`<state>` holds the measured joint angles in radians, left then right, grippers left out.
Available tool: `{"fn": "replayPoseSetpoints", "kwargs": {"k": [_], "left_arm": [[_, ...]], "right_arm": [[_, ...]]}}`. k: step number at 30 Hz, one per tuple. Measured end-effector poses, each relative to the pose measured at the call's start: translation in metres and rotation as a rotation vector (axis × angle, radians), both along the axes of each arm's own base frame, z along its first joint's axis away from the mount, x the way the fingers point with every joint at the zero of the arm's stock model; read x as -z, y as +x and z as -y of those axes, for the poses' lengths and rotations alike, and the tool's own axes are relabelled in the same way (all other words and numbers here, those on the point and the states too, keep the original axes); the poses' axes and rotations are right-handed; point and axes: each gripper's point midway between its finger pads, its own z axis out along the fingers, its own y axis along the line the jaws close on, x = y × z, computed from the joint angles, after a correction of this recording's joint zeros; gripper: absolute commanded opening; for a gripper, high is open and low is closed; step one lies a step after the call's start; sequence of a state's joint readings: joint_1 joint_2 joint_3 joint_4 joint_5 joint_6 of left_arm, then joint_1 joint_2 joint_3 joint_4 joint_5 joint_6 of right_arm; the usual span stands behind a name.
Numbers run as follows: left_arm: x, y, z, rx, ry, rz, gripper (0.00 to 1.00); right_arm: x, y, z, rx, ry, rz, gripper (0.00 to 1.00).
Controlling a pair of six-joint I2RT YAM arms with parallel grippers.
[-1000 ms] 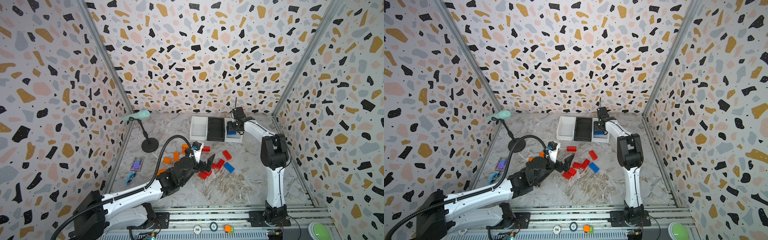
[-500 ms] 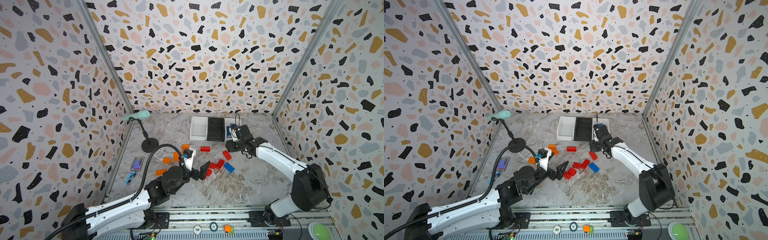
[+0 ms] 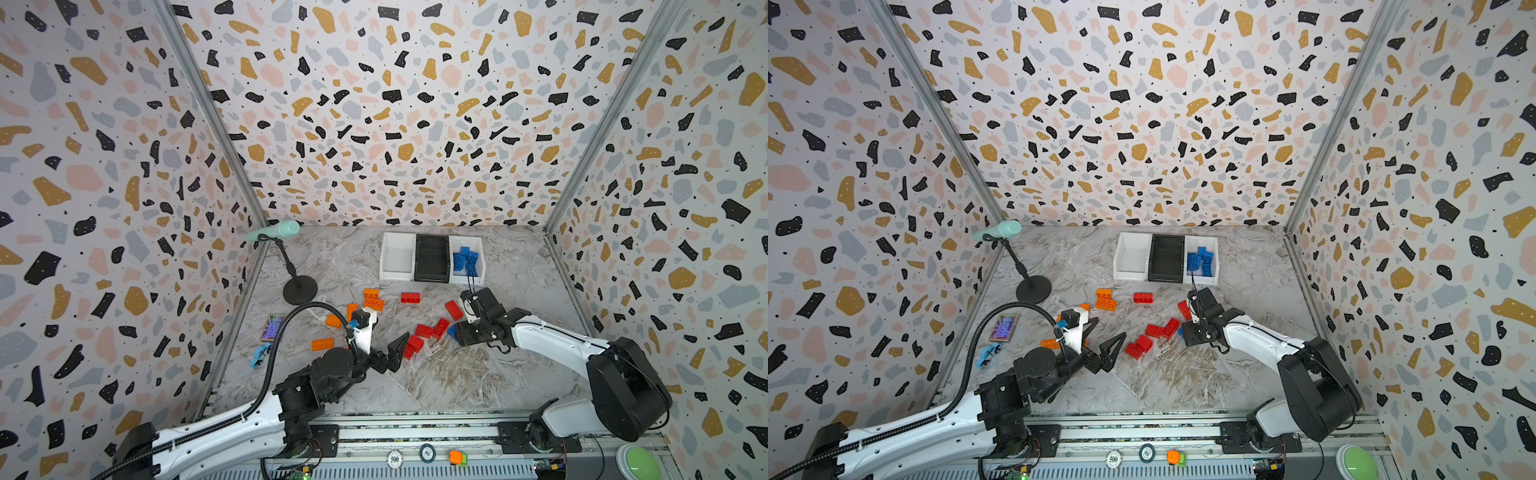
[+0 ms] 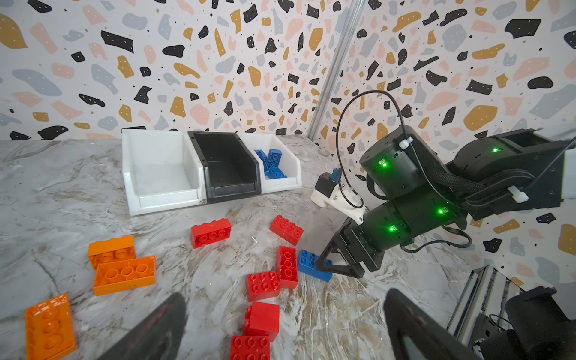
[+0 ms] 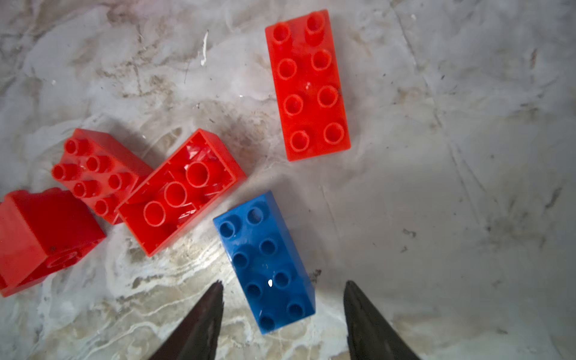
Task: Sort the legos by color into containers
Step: 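Return the right gripper to the remaining blue brick and grasp it, then carry the blue brick into the white bin and release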
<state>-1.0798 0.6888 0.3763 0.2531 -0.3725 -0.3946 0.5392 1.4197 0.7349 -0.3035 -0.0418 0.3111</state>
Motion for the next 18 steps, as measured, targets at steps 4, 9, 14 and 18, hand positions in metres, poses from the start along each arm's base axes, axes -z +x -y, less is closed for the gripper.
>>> {"fn": "replayPoseSetpoints", "kwargs": {"k": [4, 9, 14, 18], "left_arm": [[0.000, 0.000, 0.000, -0.006, -0.005, -0.006, 1.00], [0.006, 0.002, 0.001, -0.010, 0.011, -0.015, 1.00], [0.011, 0.003, 0.003, -0.010, 0.029, -0.023, 1.00], [0.013, 0.003, 0.004, -0.012, 0.038, -0.025, 1.00]], "right_arm": [[0.005, 0.002, -0.004, -0.011, 0.005, -0.004, 0.62], [0.020, -0.004, -0.011, -0.038, -0.010, -0.040, 0.61], [0.023, -0.008, -0.022, -0.072, -0.020, -0.038, 0.38], [0.023, -0.004, -0.023, -0.068, -0.041, -0.029, 0.26]]}}
